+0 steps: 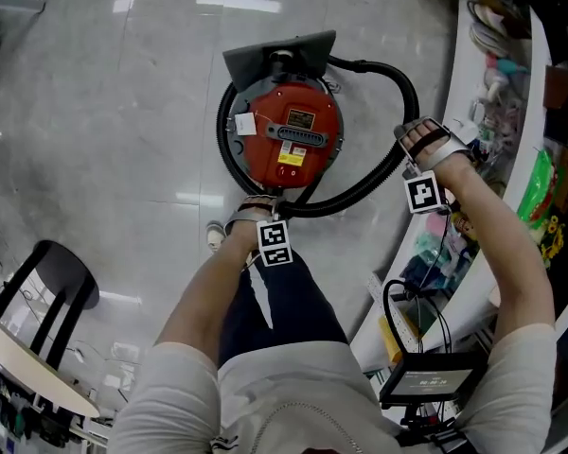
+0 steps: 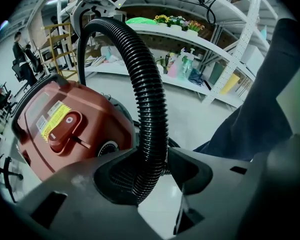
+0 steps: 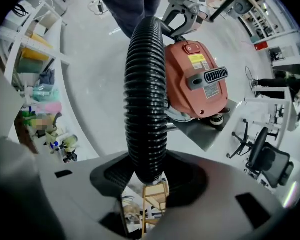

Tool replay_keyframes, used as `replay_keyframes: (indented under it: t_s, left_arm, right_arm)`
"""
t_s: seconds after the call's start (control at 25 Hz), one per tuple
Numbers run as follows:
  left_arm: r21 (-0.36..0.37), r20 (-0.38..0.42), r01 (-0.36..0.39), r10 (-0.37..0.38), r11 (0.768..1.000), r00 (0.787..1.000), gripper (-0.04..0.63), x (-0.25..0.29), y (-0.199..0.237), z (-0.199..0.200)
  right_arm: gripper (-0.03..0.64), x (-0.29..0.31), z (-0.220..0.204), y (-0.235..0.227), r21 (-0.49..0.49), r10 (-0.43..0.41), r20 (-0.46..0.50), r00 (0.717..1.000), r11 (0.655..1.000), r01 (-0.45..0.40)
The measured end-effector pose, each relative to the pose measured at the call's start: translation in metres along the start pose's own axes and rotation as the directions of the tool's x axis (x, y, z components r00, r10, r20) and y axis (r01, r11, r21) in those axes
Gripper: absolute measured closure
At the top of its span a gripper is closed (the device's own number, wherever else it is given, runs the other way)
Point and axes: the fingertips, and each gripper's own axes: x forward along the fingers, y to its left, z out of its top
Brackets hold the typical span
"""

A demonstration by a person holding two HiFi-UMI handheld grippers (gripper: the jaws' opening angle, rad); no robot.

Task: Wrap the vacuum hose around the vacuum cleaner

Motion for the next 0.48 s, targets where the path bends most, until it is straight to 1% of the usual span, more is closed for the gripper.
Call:
replay_keyframes:
  t_s: [0.32,0.48]
  left_arm:
    - [-0.105,0.054,-0.025,0.03,0.994,0.998,0.408,-0.009,0.008,0.008]
    - [-0.134,0.069,-0.029,0.039,0.991,0.997,0.409,-0.012,0.009,0.009]
  right_arm:
    - [0.442,-0.002,-0.017,-0.052,-0.076,-0.09,-0.025,0.996,0.993,0.087]
    - [0.44,-0.006,-0.021,-0.085,-0.103,-0.146,-0.038,0.988,0.985,0.142]
